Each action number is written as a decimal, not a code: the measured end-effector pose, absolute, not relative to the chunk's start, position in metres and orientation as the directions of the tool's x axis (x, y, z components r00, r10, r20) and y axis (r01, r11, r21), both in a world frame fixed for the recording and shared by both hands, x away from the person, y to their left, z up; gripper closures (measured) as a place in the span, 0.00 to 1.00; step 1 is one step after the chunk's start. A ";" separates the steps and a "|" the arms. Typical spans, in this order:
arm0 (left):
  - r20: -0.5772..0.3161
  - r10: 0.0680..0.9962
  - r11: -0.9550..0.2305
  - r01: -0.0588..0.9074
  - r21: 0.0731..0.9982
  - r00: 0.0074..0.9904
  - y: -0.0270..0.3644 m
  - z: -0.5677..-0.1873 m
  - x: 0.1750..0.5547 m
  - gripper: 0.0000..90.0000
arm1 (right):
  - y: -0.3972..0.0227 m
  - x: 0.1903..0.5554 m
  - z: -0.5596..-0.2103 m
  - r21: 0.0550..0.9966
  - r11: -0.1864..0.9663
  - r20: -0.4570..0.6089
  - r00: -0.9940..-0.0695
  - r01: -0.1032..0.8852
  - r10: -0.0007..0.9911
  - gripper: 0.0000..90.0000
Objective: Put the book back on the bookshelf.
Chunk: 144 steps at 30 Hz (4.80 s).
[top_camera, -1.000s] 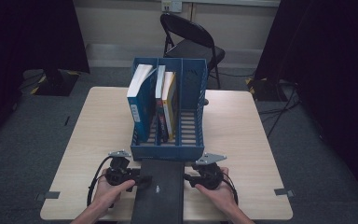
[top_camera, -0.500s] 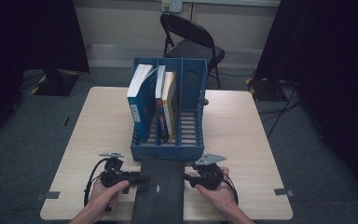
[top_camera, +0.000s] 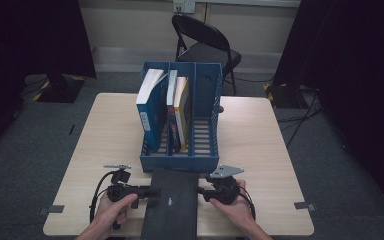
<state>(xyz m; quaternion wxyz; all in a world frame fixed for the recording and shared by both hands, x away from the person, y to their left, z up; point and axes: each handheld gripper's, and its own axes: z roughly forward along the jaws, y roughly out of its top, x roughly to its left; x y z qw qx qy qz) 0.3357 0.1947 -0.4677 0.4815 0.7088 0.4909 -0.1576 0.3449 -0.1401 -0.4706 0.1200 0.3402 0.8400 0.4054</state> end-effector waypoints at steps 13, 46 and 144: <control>-0.654 0.593 -0.072 0.840 0.538 0.470 0.186 -0.471 0.344 0.36 | -0.142 0.344 -0.471 0.764 0.434 0.076 -0.735 0.478 0.674 0.52; -0.698 0.526 -0.139 0.859 0.493 0.485 0.160 -0.473 0.359 0.58 | -0.141 0.344 -0.471 0.763 0.433 0.079 -0.735 0.479 0.674 0.51; -0.447 0.358 -0.117 0.514 0.850 0.820 0.158 -0.402 0.326 0.81 | -0.142 0.338 -0.401 0.874 0.252 0.276 -0.850 0.416 0.448 0.39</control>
